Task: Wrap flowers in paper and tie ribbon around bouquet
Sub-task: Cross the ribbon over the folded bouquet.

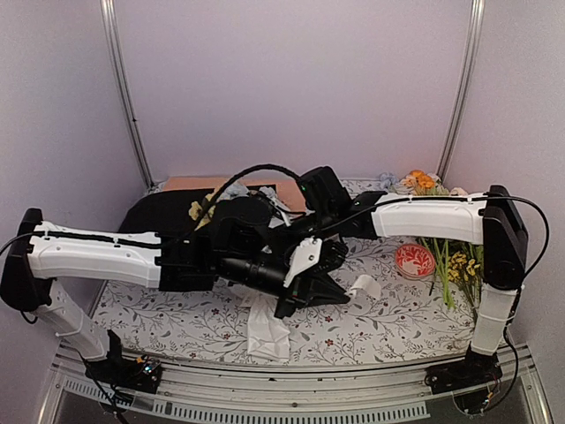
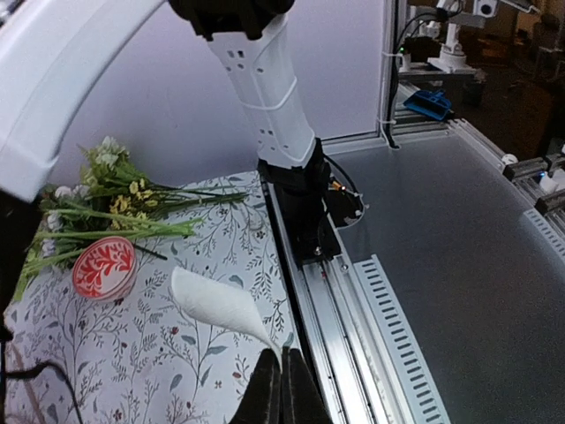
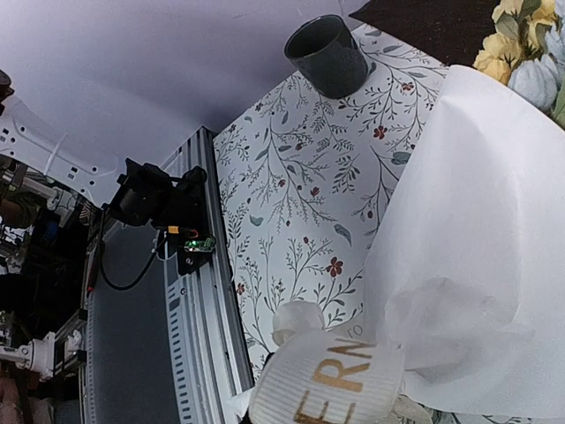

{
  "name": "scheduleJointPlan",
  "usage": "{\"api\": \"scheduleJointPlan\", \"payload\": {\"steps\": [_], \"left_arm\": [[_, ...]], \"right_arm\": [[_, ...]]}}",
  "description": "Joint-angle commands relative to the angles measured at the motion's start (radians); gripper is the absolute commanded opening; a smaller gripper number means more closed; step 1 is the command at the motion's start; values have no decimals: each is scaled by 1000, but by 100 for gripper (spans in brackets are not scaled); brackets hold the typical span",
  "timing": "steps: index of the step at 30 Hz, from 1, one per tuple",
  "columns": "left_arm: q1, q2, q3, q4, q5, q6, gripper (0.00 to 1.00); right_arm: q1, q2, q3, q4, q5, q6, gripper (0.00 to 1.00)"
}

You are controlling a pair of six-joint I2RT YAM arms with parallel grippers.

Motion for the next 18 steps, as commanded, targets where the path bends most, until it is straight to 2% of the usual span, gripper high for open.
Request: {"api": "scheduleJointPlan", "payload": {"steps": [1, 4, 10, 16, 17, 18], "left_arm": [[-43, 167, 111, -44, 128, 121, 0], [-48, 257, 157, -119, 123, 142, 0], [-67, 314, 152, -145, 110, 176, 0], [-100, 435, 242, -175, 16, 204, 0], [-99, 439, 247, -173, -29, 191, 7], [-99, 438, 241, -154, -86, 174, 31]], "right_arm": [[-12, 29, 59, -64, -24, -85, 0], [-13, 32, 70, -105, -30, -125, 0], [-12, 36, 87, -145, -36, -179, 0], [-13, 50, 121, -172, -29, -204, 0], [-12, 48, 120, -177, -24, -205, 0], [-13, 47, 117, -180, -19, -208, 0]]}}
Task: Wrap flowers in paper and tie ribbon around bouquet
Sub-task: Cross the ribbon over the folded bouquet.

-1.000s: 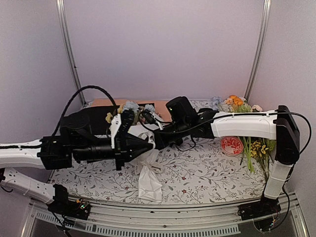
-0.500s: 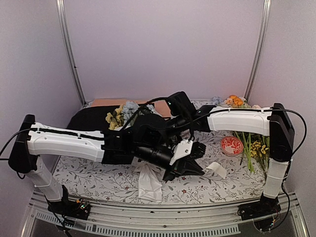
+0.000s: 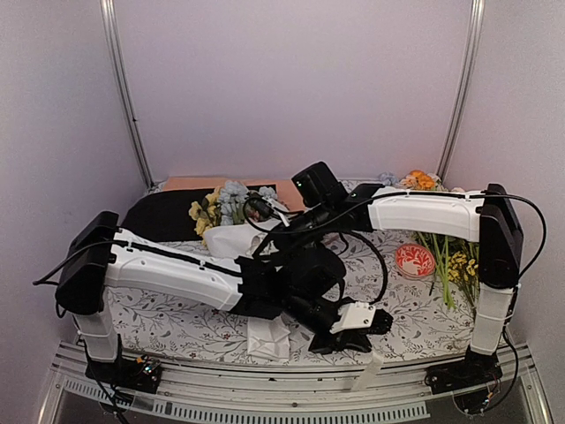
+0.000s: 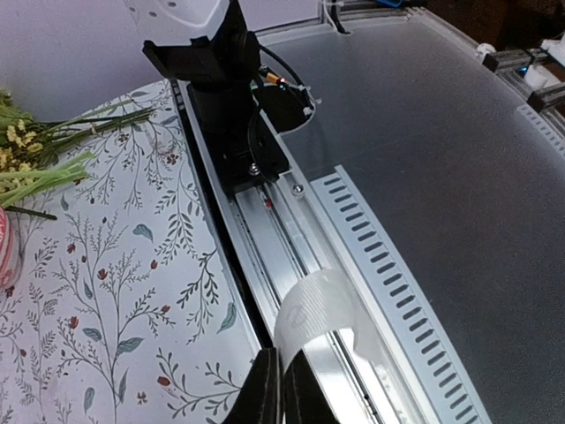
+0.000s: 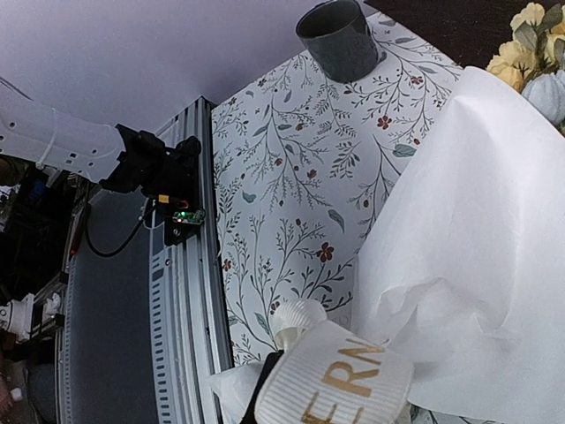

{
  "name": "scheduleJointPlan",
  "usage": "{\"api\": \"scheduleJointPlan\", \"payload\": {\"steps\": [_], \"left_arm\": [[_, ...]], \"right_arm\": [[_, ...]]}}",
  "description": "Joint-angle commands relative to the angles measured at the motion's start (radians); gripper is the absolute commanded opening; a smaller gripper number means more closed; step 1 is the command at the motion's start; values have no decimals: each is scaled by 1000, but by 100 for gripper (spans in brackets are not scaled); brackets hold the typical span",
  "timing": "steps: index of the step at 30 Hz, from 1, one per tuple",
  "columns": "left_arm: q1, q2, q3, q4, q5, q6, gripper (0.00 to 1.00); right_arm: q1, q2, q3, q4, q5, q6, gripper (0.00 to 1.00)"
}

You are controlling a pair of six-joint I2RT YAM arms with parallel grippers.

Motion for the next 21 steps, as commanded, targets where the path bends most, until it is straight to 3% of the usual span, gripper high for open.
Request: {"api": "scheduleJointPlan", "payload": {"steps": [1, 2, 4, 7, 10, 13, 17, 21], "left_arm": [[-13, 30, 10, 17, -197, -16, 48], [-14, 11, -14, 47, -235, -20, 60], [-13, -47, -84, 141, -306, -22, 66], [-7, -118, -157, 203, -406, -36, 83], [-5, -161, -166, 156, -412, -40, 88], [-7, -232, -203, 135, -363, -81, 84], [7, -461, -421, 328, -309, -170, 77], [67, -759, -677, 584, -358, -311, 56]], "right_arm": [[-5, 15, 26, -38, 7, -37, 0], [-6, 16, 26, -44, 11, -39, 0], [-5, 18, 28, -51, 13, -46, 0], [-5, 18, 33, -53, 11, -48, 0], [-5, 23, 39, -53, 5, -48, 0], [-6, 28, 40, -53, 1, -44, 0], [-6, 28, 32, -48, -7, -33, 0], [-5, 30, 28, -35, -9, 10, 0]]}}
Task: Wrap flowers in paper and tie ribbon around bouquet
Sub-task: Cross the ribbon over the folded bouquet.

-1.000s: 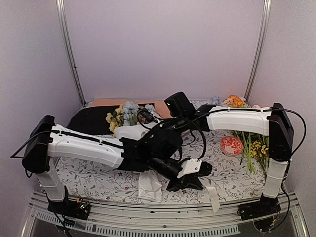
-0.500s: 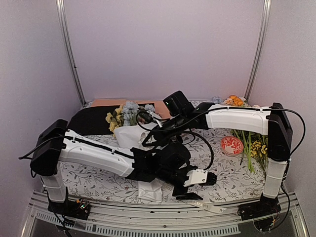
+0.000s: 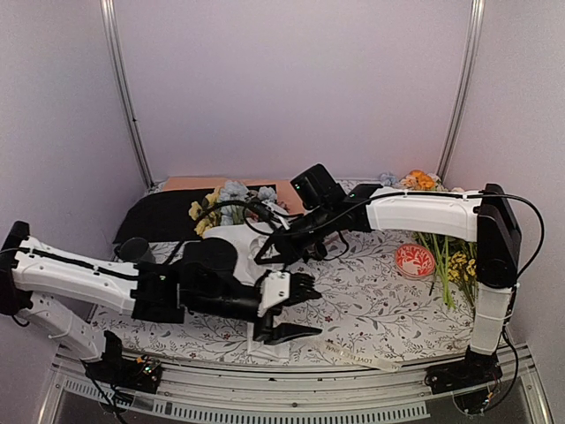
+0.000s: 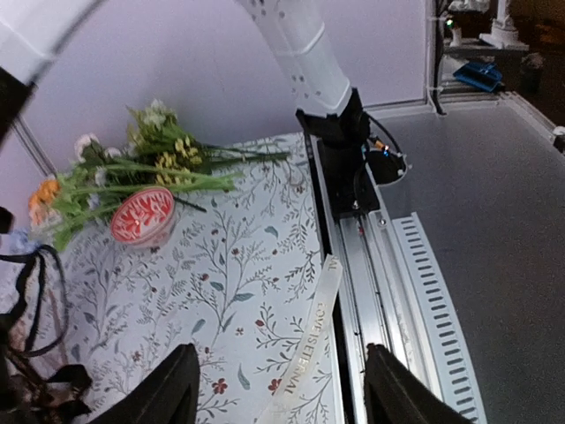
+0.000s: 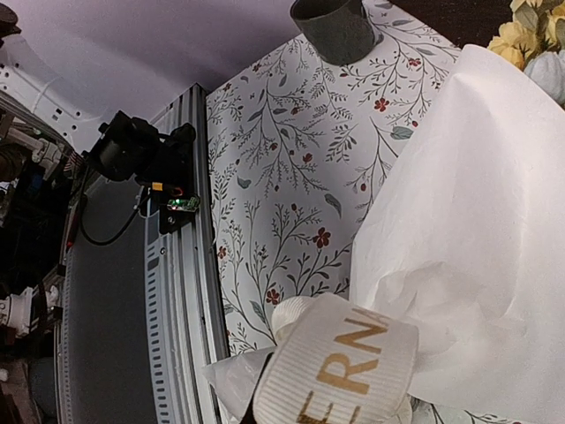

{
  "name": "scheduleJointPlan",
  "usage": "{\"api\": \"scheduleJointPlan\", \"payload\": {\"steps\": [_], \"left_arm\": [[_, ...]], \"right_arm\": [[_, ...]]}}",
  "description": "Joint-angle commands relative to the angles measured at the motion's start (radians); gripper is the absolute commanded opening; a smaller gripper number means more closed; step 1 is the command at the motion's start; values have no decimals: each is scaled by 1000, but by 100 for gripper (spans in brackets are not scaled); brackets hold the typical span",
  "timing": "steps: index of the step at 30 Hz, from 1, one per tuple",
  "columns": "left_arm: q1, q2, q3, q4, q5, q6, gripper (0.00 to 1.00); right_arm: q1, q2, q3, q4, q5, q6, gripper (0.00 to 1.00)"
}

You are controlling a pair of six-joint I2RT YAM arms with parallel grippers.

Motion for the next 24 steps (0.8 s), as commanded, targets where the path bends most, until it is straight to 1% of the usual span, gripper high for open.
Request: {"api": "scheduleJointPlan", "payload": {"steps": [1, 2, 3, 4, 6, 7, 9, 10, 12, 16, 18, 21, 23, 24], "left_arm": [[72, -281, -237, 317, -100, -186, 46], [95, -333, -290, 331, -190, -225, 37], [126, -377, -335, 318, -264, -272, 34], [167, -395, -374, 291, -326, -320, 38], [248, -402, -406, 216, -384, -398, 52], [279, -399, -420, 195, -380, -411, 58], [318, -381, -454, 208, -347, -399, 72], [329, -366, -467, 229, -331, -391, 77], [342, -331, -483, 278, -320, -370, 82], [346, -241, -495, 408, -356, -310, 82], [351, -188, -479, 458, -343, -290, 82], [356, -104, -433, 478, -292, -279, 81], [360, -61, -409, 484, -290, -285, 78], [365, -45, -409, 496, -287, -291, 74]], "right_arm": [[-5, 16, 15, 20, -17, 48, 0], [-4, 12, 9, 33, -24, 62, 0], [-4, 6, 1, 47, -29, 88, 0], [-4, -1, -8, 65, -37, 110, 0], [-1, -18, -28, 102, -53, 149, 0], [1, -27, -37, 117, -56, 161, 0], [8, -41, -52, 149, -61, 186, 0], [10, -48, -60, 164, -71, 205, 0], [16, -57, -73, 189, -84, 231, 0], [21, -65, -93, 224, -107, 274, 0], [21, -72, -107, 247, -126, 291, 0], [28, -84, -119, 261, -144, 306, 0], [36, -97, -121, 265, -151, 306, 0], [39, -102, -122, 266, -153, 306, 0]]}}
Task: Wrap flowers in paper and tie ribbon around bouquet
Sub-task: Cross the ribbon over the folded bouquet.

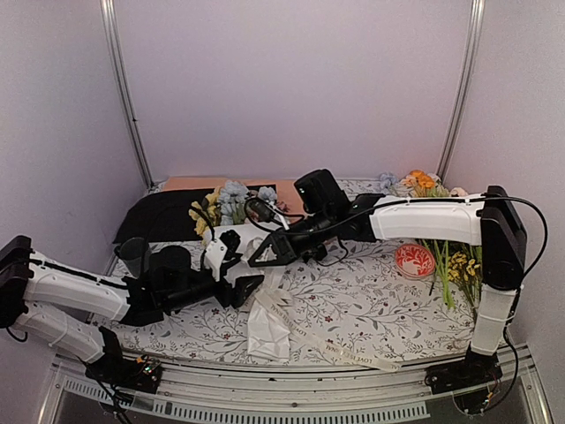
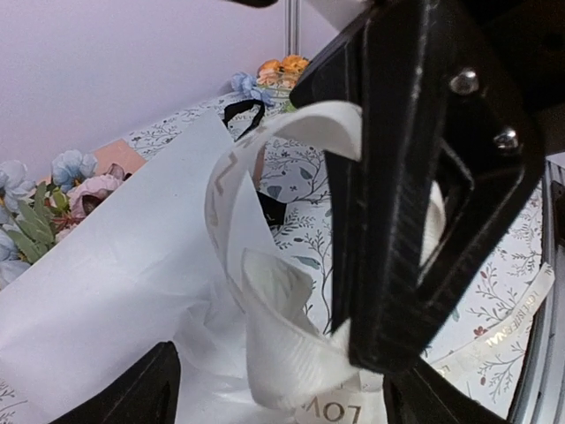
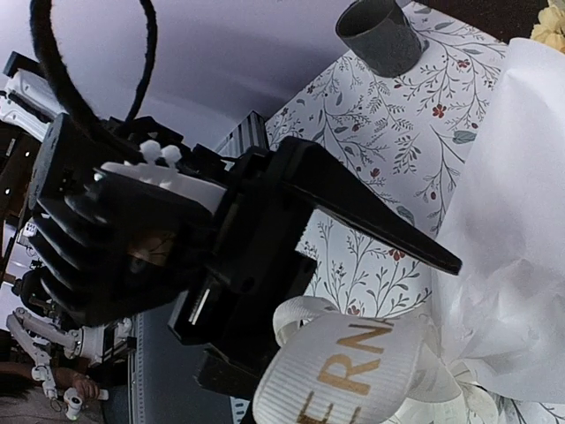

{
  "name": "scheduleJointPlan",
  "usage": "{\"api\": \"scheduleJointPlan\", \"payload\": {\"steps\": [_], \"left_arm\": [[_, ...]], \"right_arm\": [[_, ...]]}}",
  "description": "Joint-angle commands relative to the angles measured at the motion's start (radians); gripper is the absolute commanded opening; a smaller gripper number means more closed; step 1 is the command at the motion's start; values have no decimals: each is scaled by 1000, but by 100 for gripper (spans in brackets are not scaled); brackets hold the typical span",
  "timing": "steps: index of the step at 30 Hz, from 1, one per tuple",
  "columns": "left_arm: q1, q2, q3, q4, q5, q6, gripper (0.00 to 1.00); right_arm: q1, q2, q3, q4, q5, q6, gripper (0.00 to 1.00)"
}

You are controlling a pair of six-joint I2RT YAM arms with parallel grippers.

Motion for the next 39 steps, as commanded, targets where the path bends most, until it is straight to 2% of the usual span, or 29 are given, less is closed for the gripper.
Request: {"api": "scheduleJointPlan", "payload": {"steps": [1, 5, 7, 8, 11, 13, 15, 16, 19, 22, 25, 28, 32, 36, 39], "left_arm": [[27, 66, 41, 108, 35, 9, 71], [36, 96, 38, 168, 93, -16, 67], [36, 114, 46, 182, 114, -25, 61], [36, 120, 49, 182, 118, -33, 55], [36, 125, 43, 193, 112, -57, 18], [36, 117, 20, 219, 114, -73, 0], [38, 107, -1, 229, 108, -96, 0], [38, 100, -15, 236, 99, -110, 0], [37, 81, -64, 287, 108, -159, 0], [36, 87, -96, 338, 134, -189, 0], [36, 101, -108, 361, 149, -210, 0], [36, 107, -115, 380, 154, -223, 0], [36, 95, -127, 387, 144, -224, 0], [36, 102, -131, 391, 153, -228, 0], [36, 110, -133, 404, 160, -233, 0]], "right_arm": [[20, -66, -16, 55, -40, 25, 0], [25, -60, -23, 54, -49, 28, 0], [27, -58, -27, 55, -52, 28, 0], [27, -57, -28, 54, -52, 28, 0], [27, -62, -29, 49, -50, 27, 0], [27, -68, -29, 34, -43, 19, 2], [27, -82, -30, 0, -22, 4, 16], [24, -104, -40, -21, -3, -12, 26], [-13, -182, -135, -28, 64, -11, 47], [-64, -242, -250, 15, 113, 45, 59], [-92, -217, -323, 57, 145, 99, 63], [-102, -102, -295, 48, 118, 107, 63], [-115, -6, -257, 22, 122, 90, 60], [-114, 59, -254, 28, 9, 72, 57], [-111, 80, -254, 34, 11, 76, 54]]}}
